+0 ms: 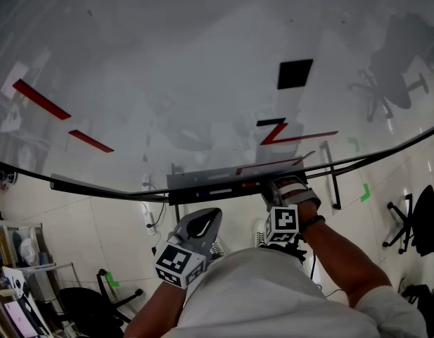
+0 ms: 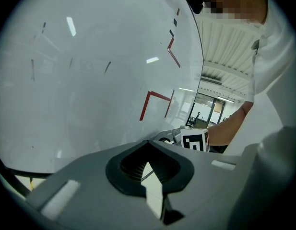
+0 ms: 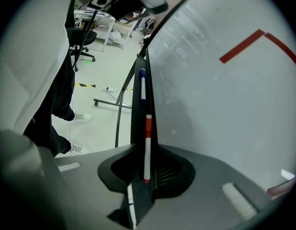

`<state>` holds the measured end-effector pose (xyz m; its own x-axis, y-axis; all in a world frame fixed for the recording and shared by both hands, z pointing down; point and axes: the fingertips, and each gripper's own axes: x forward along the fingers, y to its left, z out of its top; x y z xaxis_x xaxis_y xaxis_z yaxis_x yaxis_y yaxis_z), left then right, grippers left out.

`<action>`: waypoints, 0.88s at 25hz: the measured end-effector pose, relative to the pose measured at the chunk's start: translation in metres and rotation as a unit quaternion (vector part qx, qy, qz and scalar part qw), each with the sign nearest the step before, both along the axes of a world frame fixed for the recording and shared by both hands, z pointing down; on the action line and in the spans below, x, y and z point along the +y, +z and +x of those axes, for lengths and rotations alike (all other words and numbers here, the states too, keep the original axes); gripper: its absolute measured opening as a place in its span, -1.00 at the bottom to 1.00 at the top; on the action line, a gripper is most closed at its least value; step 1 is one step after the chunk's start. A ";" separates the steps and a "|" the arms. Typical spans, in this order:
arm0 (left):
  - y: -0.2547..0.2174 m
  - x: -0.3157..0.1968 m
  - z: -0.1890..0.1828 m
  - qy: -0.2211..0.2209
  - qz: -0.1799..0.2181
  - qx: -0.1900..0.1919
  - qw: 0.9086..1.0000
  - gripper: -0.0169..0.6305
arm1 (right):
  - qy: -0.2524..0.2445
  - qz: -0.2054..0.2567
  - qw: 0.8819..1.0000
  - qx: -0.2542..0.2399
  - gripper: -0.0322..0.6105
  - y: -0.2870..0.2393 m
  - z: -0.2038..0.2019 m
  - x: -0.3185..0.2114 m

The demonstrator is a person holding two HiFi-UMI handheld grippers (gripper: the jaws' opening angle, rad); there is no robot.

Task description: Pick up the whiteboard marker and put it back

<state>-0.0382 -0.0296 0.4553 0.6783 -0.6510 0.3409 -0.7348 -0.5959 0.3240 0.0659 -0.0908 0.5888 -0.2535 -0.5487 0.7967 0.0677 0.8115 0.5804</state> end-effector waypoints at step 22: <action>-0.005 -0.004 0.001 -0.004 0.007 -0.002 1.000 -0.90 | 0.085 -0.053 0.975 -0.199 -0.89 -0.068 -0.015 0.038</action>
